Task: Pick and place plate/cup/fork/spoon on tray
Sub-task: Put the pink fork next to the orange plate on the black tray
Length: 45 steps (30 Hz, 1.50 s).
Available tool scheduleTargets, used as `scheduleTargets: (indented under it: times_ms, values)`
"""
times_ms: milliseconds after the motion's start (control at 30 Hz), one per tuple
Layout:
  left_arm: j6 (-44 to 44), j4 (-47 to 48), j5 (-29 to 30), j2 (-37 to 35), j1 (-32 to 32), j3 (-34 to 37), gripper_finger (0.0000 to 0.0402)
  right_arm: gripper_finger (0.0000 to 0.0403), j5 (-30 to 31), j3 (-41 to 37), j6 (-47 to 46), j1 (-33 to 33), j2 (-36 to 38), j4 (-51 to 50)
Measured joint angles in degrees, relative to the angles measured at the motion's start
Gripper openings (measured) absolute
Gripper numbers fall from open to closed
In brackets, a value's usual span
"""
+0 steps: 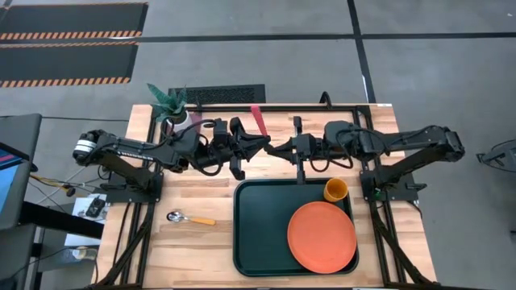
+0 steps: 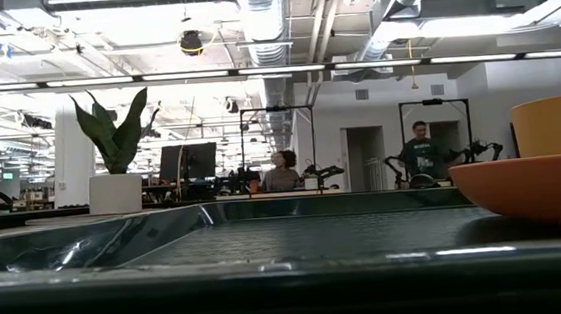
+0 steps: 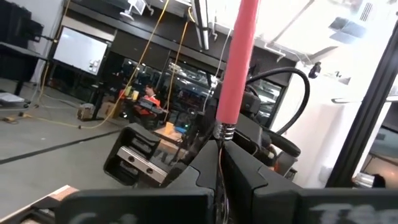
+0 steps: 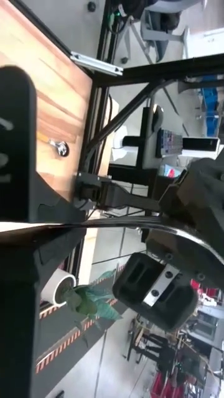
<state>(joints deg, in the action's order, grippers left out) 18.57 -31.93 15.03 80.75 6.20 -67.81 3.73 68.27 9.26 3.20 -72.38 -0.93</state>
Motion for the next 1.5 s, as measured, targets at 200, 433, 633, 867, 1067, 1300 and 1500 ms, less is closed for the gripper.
scheduleTargets:
  times_ms: [200, 433, 633, 867, 1067, 1300, 1500]
  values:
    - [1.2, -0.2, 0.6, -0.2, 0.0, -0.1, 0.0000, 0.0004, 1.2, 2.3, 0.9, 1.4, 0.0, -2.5]
    - [1.4, 0.3, 0.8, -0.1, 0.0, -0.1, 0.0000, 0.0010, 2.0, 2.9, -0.1, 0.8, 0.0, -5.1]
    - [1.8, 0.5, 0.8, -0.1, 0.0, 0.0, 0.0000, 0.0005, 2.6, 3.0, 0.1, 1.4, 0.0, -5.8]
    - [3.4, 1.0, 0.8, 0.0, -0.1, 0.0, 0.0019, 0.0003, 7.9, 3.0, 5.8, 1.6, 0.0, -5.8]
    - [9.1, 4.6, 0.3, 0.0, -0.1, 0.0, 0.0098, 0.0002, 10.6, 5.3, 12.0, -0.9, 0.1, -7.1]
    - [19.9, 6.3, -7.0, -0.2, 0.2, 0.1, 0.0185, 0.0001, 25.5, 11.6, 37.2, 1.3, 0.8, -14.5]
    - [32.9, 7.3, -7.0, 0.0, -0.1, 0.1, 0.0205, 0.0001, 40.2, 14.7, 60.9, 7.7, 2.3, -15.3]
